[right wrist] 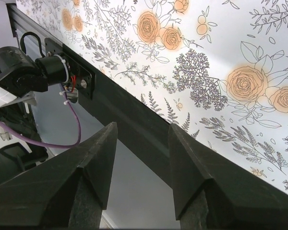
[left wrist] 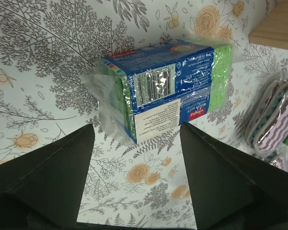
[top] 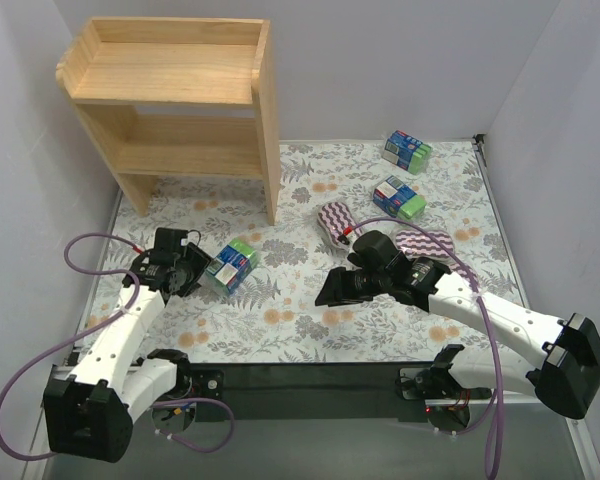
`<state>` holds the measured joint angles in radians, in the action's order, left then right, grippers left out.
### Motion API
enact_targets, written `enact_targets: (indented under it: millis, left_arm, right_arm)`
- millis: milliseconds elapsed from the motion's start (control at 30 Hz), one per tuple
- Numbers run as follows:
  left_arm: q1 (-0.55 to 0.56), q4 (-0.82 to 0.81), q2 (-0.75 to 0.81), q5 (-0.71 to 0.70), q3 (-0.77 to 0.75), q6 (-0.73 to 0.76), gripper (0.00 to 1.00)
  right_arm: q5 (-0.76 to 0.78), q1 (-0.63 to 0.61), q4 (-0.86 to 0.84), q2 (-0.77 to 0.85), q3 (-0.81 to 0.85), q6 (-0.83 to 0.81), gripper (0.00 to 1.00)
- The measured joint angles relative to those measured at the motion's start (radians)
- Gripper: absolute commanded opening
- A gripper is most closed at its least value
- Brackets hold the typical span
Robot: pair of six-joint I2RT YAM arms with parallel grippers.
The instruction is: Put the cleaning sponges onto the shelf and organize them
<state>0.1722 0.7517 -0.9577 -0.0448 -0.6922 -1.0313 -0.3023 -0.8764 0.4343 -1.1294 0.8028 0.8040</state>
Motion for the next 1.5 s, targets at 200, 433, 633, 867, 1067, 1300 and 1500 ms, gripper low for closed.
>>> enact_targets:
  millis: [200,433,633,867,1067,1300,1500]
  left_arm:
    - [-0.025,-0.114,0.025,0.117,0.091,0.031,0.79]
    - [-0.026,-0.214,0.06,0.162,0.175,0.021,0.8]
    - [-0.026,-0.287,0.039,0.157,0.194,0.005,0.64]
    - [-0.026,-0.38,-0.032,0.139,0.227,-0.003,0.34]
    - [-0.026,-0.438,-0.002,0.139,0.273,-0.005,0.19]
    - [-0.027,-0.472,0.054,0.141,0.329,-0.011,0.0]
    - [-0.027,-0.379,0.13,0.145,0.315,-0.018,0.0]
  right_arm:
    - [0.0,0.0,0.004,0.0,0.0,0.0,0.41]
    - [-0.006,0.0,0.005,0.0,0.0,-0.002,0.38]
    - [-0.013,0.0,0.005,0.0,0.0,-0.004,0.35]
    - [-0.015,0.002,0.005,0.008,-0.001,-0.004,0.32]
    - [-0.017,0.007,0.009,0.026,-0.016,-0.004,0.29]
    - [-0.023,0.011,0.009,0.026,-0.016,-0.004,0.25]
    - [-0.022,0.012,0.009,0.029,-0.016,-0.004,0.22]
